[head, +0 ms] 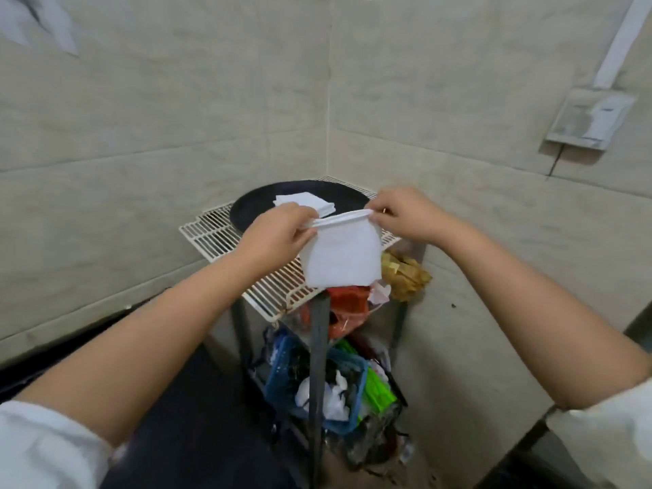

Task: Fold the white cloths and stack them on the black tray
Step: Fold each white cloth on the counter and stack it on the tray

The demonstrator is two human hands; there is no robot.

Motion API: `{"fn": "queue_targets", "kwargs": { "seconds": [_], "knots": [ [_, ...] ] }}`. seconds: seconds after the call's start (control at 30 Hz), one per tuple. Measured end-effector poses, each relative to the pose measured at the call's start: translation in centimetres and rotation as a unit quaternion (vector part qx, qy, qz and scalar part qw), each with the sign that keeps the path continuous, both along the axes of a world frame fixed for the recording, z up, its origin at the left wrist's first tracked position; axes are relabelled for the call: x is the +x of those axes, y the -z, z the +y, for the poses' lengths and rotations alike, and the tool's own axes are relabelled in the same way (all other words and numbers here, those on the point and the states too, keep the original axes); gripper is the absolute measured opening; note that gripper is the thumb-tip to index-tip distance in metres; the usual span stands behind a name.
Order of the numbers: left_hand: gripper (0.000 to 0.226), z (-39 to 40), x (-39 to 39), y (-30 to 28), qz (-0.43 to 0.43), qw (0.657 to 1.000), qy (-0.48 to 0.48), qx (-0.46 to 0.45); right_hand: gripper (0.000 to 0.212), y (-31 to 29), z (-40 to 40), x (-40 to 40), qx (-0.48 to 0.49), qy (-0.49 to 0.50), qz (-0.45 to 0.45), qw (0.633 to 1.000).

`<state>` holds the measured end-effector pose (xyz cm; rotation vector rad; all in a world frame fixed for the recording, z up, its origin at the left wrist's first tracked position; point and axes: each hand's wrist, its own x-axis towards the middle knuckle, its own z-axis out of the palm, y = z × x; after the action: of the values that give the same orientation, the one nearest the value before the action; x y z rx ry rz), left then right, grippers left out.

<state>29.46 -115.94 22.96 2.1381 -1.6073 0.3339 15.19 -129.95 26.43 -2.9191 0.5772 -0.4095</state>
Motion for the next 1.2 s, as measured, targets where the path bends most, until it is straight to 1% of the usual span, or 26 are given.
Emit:
{"fn": "queue_targets", "kwargs": {
  "seconds": [0.13,0.2,0.27,0.3,0.37,0.43,0.5,0.53,0.67,0.73,0.87,1.0,1.1,1.2],
  "knots": [
    [0.031,-6.8,3.4,-1.4,0.038,0.996,-0.082,-0.01,0.02,-1.1,-7.7,5.2,0.081,-0.018,-0.056,0.995],
    [0.031,-10.0,5.1,-1.7,0.053,0.991,-0.126,-0.009,0.019,-1.1,-11.2,8.5,0.147,-0.026,-0.066,0.987],
    [0.03,-13.5,7.2,-2.2,0.064,0.98,-0.183,-0.036,0.019,-1.1,-15.0,12.3,0.195,-0.041,-0.104,0.974],
    [0.03,-15.1,8.2,-2.5,0.072,0.974,-0.21,-0.054,0.019,-1.1,-16.6,14.3,0.202,-0.05,-0.126,0.97],
    [0.03,-17.6,10.2,-2.8,0.085,0.96,-0.25,-0.088,0.019,-1.2,-18.9,17.7,0.186,-0.066,-0.159,0.967],
    [0.031,-19.9,11.8,-2.4,0.094,0.948,-0.285,-0.102,0.021,-0.8,-21.3,20.5,0.149,-0.089,-0.163,0.971],
    [0.032,-21.2,13.0,-0.9,0.108,0.941,-0.309,-0.091,0.023,0.6,-22.8,22.2,0.12,-0.118,-0.136,0.976],
    [0.033,-22.1,13.4,0.3,0.11,0.937,-0.323,-0.069,0.023,1.8,-23.9,23.1,0.113,-0.132,-0.117,0.978],
    [0.034,-23.0,13.3,4.8,0.108,0.936,-0.321,0.094,0.022,6.8,-26.0,24.0,0.092,-0.179,0.011,0.98],
    [0.036,-23.2,12.9,5.6,0.102,0.929,-0.328,0.137,0.019,8.2,-26.8,24.5,0.105,-0.195,0.043,0.974],
    [0.036,-22.6,12.1,5.7,0.07,0.932,-0.328,0.141,0.019,9.4,-26.5,24.4,0.082,-0.231,0.062,0.967],
    [0.036,-22.7,11.0,6.4,0.078,0.927,-0.321,0.178,0.014,9.9,-26.8,23.9,0.066,-0.237,0.079,0.966],
    [0.038,-22.3,11.1,6.3,0.081,0.917,-0.342,0.187,0.016,9.7,-26.8,23.5,0.058,-0.249,0.099,0.962],
    [0.044,-22.1,11.3,6.0,0.073,0.905,-0.366,0.206,0.015,8.6,-26.4,23.0,0.036,-0.238,0.116,0.964]
  ]
}}
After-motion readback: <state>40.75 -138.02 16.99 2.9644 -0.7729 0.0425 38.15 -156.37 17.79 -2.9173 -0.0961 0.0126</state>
